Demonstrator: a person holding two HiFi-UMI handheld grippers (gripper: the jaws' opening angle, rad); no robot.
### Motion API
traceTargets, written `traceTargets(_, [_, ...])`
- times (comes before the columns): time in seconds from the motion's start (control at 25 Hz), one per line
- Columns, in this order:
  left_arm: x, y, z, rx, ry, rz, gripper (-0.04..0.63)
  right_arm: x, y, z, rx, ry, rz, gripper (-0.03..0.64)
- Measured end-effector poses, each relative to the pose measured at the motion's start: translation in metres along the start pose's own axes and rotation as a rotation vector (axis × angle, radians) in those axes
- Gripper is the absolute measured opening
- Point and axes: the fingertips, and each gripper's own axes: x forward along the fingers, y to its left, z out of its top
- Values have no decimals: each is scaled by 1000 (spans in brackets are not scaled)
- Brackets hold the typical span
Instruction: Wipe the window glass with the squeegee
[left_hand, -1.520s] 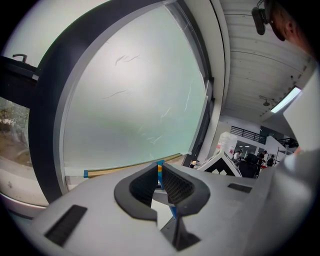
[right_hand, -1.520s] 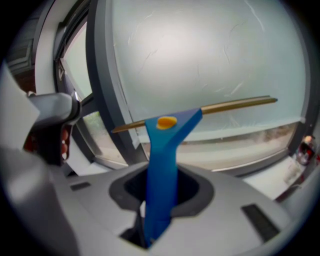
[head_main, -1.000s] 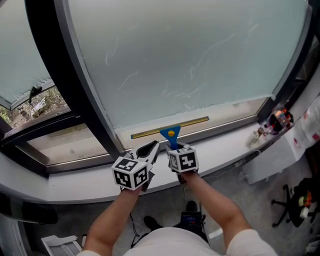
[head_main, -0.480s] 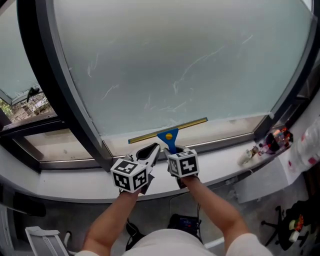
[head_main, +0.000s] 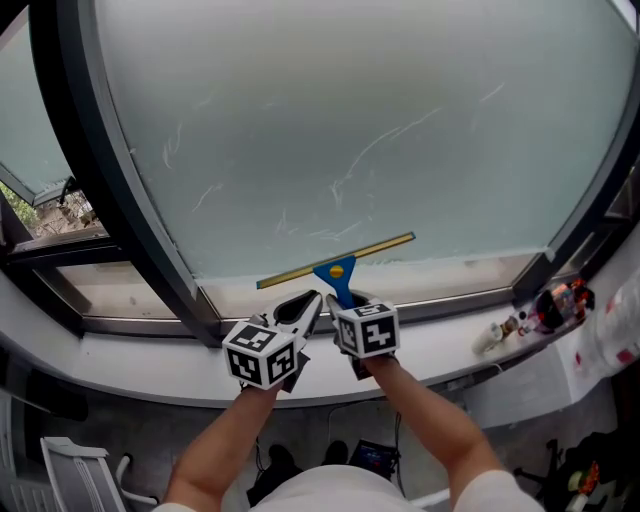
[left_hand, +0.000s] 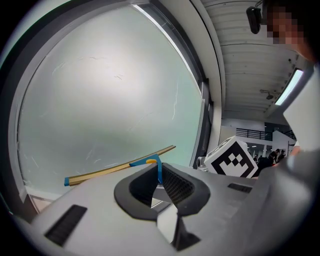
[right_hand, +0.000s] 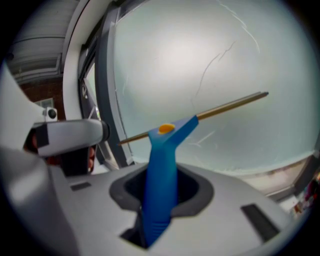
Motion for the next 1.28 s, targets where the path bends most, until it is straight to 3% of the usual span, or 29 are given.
traceTargets(0.6, [2, 32, 56, 95, -19, -39, 48, 3, -16, 74, 74, -106, -70, 110])
traceTargets(0.96, [17, 37, 94, 118, -85, 11, 48, -12, -30, 139, 15, -180, -50, 110])
traceTargets(1.28, [39, 17, 156, 179, -167, 23, 48, -42, -43, 223, -32, -301, -19, 110])
